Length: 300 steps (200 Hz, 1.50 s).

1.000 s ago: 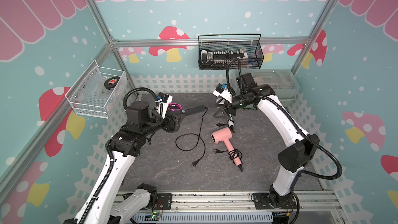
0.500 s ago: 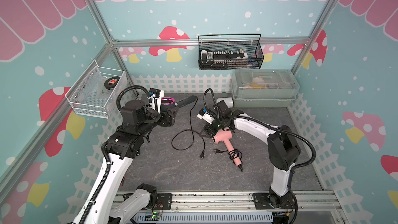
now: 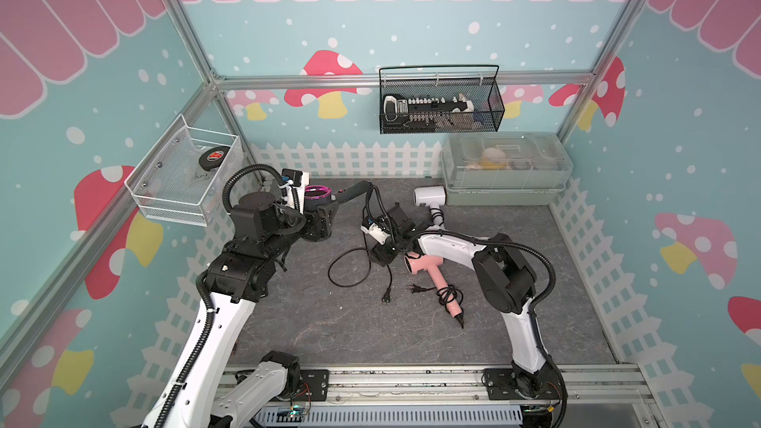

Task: Wrap the cord around the hair dryer
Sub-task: Wrap the power cord around the hair dryer.

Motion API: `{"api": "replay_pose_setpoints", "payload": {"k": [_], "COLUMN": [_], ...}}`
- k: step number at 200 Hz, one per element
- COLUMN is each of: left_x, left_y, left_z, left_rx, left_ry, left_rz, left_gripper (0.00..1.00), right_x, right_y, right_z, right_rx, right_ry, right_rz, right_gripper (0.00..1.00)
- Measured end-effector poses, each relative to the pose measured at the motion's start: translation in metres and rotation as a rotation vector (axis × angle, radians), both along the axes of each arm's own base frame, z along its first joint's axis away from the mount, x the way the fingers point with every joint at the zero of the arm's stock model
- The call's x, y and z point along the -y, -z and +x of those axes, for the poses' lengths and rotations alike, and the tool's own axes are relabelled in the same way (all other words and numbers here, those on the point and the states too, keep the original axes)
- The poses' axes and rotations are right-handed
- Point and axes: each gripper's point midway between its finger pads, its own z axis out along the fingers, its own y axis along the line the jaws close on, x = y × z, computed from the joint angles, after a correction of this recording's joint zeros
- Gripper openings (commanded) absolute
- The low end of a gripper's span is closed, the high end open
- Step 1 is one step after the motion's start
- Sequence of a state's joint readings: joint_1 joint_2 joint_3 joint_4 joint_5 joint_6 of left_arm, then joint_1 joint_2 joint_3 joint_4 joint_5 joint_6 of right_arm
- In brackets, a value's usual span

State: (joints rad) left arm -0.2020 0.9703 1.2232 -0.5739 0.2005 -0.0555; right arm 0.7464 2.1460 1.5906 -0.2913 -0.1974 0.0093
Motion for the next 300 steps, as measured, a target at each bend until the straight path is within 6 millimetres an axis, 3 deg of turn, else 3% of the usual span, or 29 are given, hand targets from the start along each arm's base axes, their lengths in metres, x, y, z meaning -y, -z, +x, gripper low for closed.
{"api": "replay_pose_setpoints", "payload": {"k": [42,84,108,144,196,300], "left_x": [-0.006,-0.006,-0.005,-0.006,-0.007,-0.017], "left_y": [-0.003,-0.004,-0.004,-0.005,-0.001,0.033], "left_z": [0.003,0.003,0.002,0.001,0.002,0.018], "left_rx": [0.013,0.012,0.01,0.011,0.0,-0.067], "left_ry": [-0.029,-0.028,-0.024,-0.021,-0.028,-0.085], "left_rz": [-0.006,-0.016,-0.023,-0.032,-0.038,-0.019], "left_gripper": [0.0,0.0,0.0,0.0,0.0,0.0], "right_x": [-0.015,-0.014,-0.012,-0.012,-0.011,0.001], "right_y": [0.003,0.023,0.032,0.036,0.037,0.028], "right_z": [0.022,0.016,0.01,0.004,0.003,-0.002], "right_rx": [0.04,-0.002,-0.031,-0.049,-0.056,-0.043], "right_ry": [0.004,-0.022,-0.03,-0.051,-0.046,-0.019], "right_rz": [0.0,-0.034,-0.05,-0.065,-0.069,-0.091], "right_gripper": [0.6,0.48,0.47,0.18,0.21,0.12]}}
